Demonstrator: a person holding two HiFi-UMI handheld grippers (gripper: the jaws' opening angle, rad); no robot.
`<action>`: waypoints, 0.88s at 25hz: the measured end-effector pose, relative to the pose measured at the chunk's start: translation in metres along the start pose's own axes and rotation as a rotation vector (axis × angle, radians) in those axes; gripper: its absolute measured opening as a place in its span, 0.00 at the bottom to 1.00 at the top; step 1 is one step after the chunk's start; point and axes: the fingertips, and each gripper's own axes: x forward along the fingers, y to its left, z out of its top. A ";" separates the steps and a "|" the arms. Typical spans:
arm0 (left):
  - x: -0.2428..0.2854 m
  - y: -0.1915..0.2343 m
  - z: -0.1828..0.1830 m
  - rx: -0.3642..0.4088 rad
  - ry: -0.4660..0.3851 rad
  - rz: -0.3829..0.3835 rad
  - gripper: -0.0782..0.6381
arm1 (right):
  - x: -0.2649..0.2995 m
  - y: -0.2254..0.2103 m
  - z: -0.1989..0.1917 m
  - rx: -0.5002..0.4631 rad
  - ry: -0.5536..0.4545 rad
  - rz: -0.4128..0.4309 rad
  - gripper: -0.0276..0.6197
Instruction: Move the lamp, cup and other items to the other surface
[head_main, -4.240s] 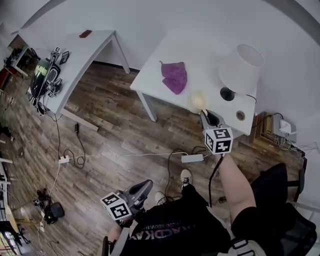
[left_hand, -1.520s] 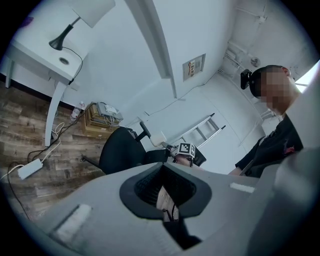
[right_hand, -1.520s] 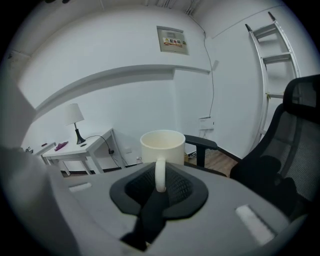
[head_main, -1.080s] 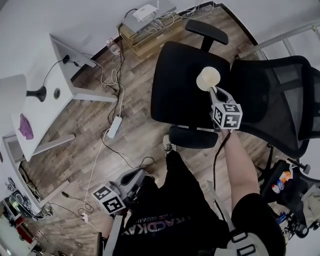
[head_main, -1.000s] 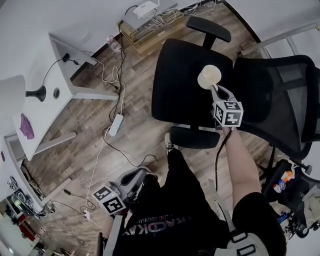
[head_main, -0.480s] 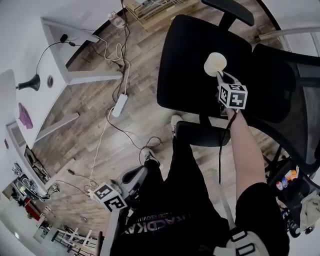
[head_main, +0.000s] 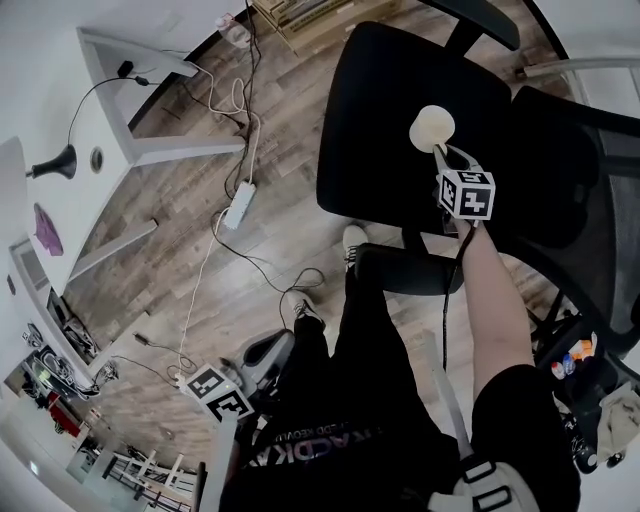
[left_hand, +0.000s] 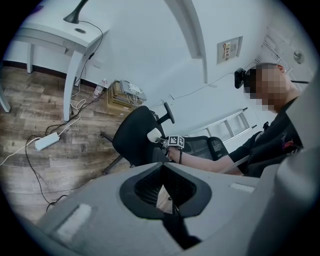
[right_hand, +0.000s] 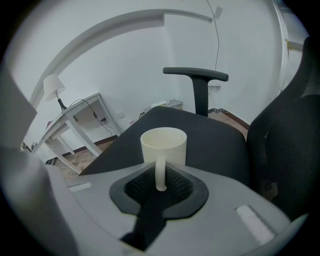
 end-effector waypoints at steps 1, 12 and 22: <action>0.000 0.000 0.000 0.002 -0.003 -0.003 0.11 | 0.000 0.001 -0.001 -0.005 0.006 0.002 0.13; -0.015 0.002 0.000 0.006 -0.042 -0.028 0.11 | -0.006 0.005 -0.029 -0.052 0.150 0.017 0.16; -0.044 0.009 0.009 0.059 -0.093 -0.101 0.11 | -0.070 -0.008 -0.006 -0.011 0.065 -0.089 0.05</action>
